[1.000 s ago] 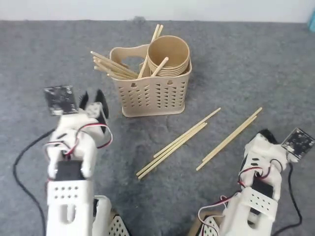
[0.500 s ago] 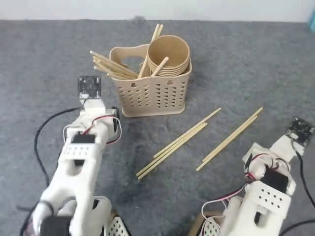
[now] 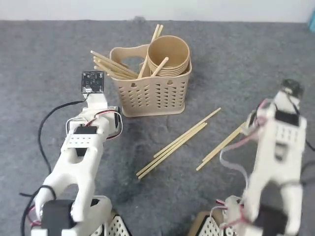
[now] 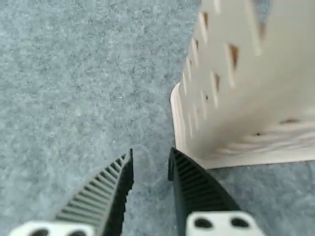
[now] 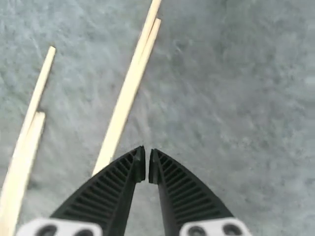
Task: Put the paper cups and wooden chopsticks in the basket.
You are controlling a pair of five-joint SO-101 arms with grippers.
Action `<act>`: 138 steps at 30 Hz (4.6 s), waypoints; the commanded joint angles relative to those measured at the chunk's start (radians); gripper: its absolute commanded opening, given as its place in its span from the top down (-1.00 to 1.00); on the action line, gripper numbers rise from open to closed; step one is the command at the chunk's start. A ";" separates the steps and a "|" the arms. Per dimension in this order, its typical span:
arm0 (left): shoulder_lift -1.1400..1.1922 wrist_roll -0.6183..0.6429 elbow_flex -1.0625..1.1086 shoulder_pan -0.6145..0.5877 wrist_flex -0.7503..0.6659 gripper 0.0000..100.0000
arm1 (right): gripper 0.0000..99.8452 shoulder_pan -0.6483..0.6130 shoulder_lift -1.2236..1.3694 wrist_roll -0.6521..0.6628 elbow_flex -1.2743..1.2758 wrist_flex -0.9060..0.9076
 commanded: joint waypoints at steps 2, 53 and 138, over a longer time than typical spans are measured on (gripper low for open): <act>0.003 -0.012 -0.045 -0.008 -0.025 0.78 | 0.91 -0.013 0.255 -0.123 -0.313 0.002; 0.009 -0.014 -0.053 0.000 -0.025 0.78 | 0.80 0.036 0.828 -0.404 -0.855 0.262; 0.011 -0.015 -0.058 0.000 -0.026 0.78 | 0.99 -0.131 0.647 -0.311 -0.468 0.348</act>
